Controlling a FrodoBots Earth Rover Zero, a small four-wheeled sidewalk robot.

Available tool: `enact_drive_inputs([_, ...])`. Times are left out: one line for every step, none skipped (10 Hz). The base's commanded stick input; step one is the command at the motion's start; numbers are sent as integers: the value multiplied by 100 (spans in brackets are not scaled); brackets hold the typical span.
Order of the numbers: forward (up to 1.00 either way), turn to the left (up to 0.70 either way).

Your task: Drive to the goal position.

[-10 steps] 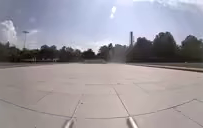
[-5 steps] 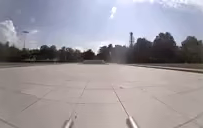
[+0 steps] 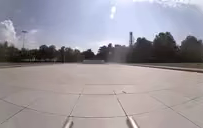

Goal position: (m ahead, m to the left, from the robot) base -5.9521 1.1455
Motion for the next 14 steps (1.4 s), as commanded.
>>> enact_drive_inputs([70,2])
enact_drive_inputs([70,2])
enact_drive_inputs([70,3])
enact_drive_inputs([70,3])
enact_drive_inputs([70,3])
enact_drive_inputs([70,2])
enact_drive_inputs([70,2])
enact_drive_inputs([70,3])
enact_drive_inputs([70,2])
enact_drive_inputs([70,2])
enact_drive_inputs([70,3])
enact_drive_inputs([70,3])
enact_drive_inputs([70,3])
enact_drive_inputs([70,3])
